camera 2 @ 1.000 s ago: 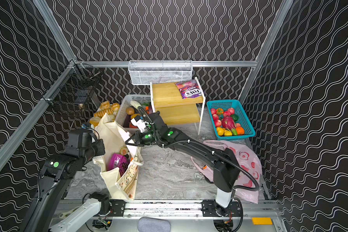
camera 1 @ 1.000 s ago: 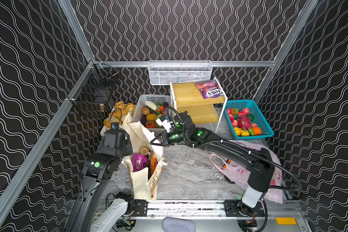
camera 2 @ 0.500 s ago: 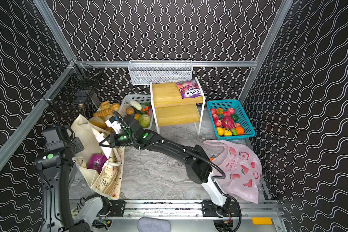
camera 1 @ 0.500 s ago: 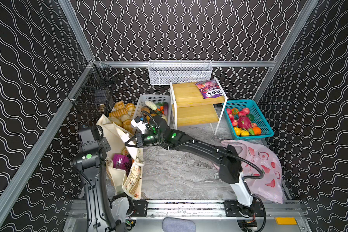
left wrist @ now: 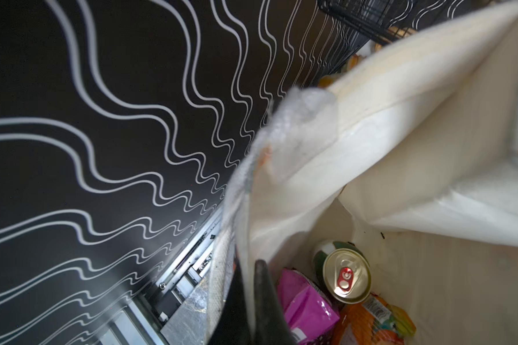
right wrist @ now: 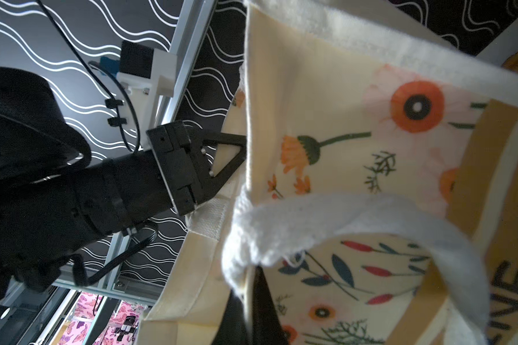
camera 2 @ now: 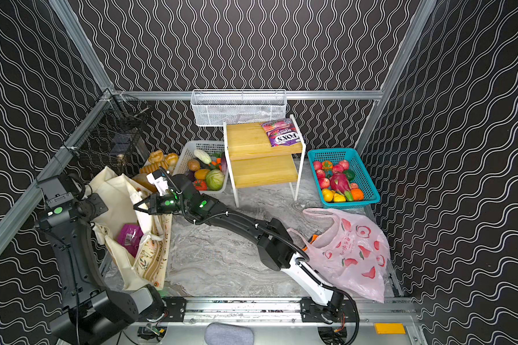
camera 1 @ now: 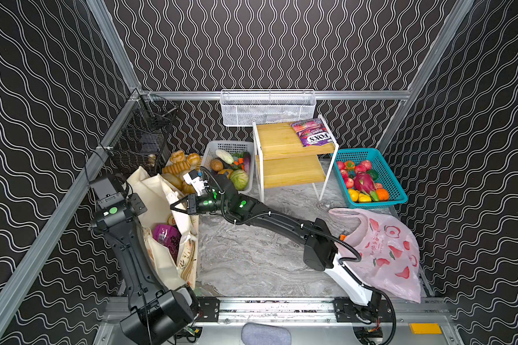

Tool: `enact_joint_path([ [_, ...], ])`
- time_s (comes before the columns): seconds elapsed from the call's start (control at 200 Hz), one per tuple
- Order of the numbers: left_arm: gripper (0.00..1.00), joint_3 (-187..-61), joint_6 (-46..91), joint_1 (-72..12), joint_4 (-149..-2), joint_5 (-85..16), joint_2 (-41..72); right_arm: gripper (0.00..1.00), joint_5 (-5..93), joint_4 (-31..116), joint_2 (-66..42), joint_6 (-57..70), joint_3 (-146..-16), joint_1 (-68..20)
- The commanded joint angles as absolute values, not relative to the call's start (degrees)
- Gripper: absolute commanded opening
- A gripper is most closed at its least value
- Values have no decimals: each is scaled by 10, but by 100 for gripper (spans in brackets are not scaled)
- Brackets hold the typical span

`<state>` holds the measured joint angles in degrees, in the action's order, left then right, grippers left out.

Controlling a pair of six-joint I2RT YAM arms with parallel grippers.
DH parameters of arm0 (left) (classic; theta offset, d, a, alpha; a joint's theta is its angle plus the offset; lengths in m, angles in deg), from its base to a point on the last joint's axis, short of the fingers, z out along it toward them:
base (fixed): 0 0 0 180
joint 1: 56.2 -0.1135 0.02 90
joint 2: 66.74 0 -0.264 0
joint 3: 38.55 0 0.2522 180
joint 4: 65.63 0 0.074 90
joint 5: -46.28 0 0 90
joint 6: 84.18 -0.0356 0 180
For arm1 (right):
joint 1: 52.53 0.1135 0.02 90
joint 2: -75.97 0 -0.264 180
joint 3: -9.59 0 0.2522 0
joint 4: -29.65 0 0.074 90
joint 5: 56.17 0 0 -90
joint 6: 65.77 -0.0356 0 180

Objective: Place the mixed food into the grocery bags and tie them

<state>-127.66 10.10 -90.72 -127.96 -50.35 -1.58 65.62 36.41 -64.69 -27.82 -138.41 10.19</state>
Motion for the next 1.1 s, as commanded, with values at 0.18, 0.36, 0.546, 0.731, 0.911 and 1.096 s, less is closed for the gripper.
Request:
enact_joint_path([
  [0.18, 0, -1321, 66, -913, -1206, -502, 16, 0, 669, 272, -667, -304, -1411, 107],
  [0.36, 0, -1316, 63, -913, -1213, -485, 32, 0, 658, 274, -657, -295, -1399, 104],
  [0.546, 24, -1294, 69, -914, -1203, -528, 16, 27, 664, 281, -642, -286, -1376, 94],
  [0.731, 53, -1323, 66, -913, -1215, -540, 14, 41, 643, 323, -588, -228, -1340, 77],
  [0.911, 81, -1375, 68, -913, -1241, -518, 10, 55, 607, 370, -507, -161, -1275, 56],
  [1.096, 97, -1456, 81, -914, -1251, -404, -11, 61, 525, 389, -335, -34, -1108, 41],
])
